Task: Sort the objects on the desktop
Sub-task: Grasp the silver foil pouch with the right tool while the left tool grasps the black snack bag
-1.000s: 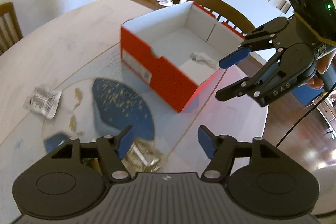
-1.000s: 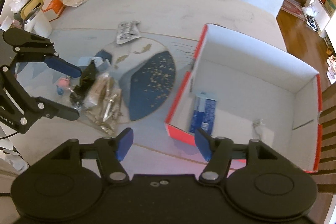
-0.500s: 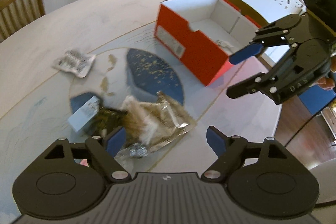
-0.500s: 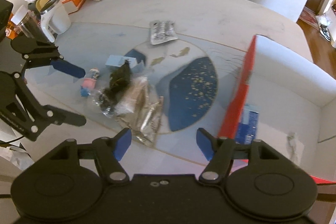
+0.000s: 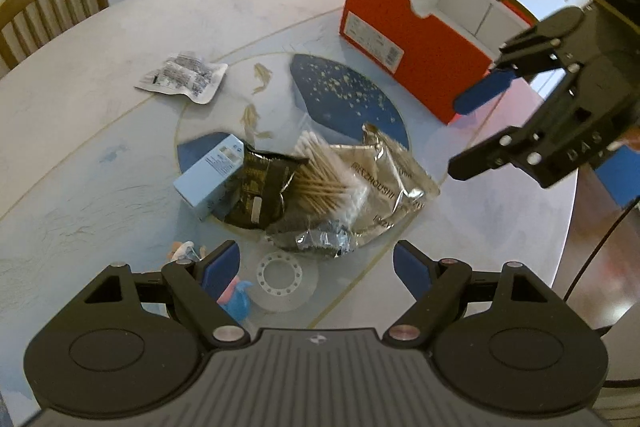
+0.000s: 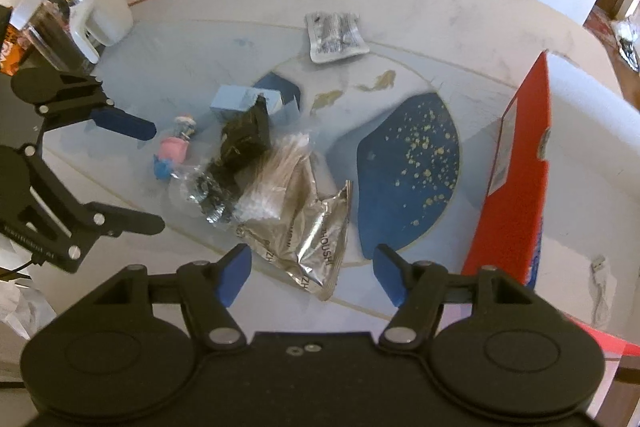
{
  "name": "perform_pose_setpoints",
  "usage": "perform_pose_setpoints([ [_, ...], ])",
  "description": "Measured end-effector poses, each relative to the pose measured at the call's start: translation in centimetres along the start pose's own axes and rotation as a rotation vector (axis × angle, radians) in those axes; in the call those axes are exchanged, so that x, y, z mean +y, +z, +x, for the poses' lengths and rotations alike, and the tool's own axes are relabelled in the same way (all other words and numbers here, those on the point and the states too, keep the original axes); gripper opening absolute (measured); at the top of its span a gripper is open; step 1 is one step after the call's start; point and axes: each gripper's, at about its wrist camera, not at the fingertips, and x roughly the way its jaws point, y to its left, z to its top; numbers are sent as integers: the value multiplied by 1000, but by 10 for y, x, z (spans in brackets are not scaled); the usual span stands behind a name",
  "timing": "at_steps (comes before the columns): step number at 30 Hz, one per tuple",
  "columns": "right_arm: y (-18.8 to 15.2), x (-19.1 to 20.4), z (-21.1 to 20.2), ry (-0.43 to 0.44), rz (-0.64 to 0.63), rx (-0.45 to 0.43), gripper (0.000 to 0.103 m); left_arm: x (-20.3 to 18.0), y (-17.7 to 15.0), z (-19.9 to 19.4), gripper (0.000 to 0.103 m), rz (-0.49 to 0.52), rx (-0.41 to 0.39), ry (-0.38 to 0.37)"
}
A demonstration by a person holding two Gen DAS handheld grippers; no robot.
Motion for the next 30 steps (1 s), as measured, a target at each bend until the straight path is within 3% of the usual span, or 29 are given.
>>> perform_pose_setpoints([
  [10,6,-1,36,-29,37,42,66,8,-8,24,84,17,24,-36],
  [30,20,-11,78,-13,143,62,57,3,8,54,82,19,38,-59],
])
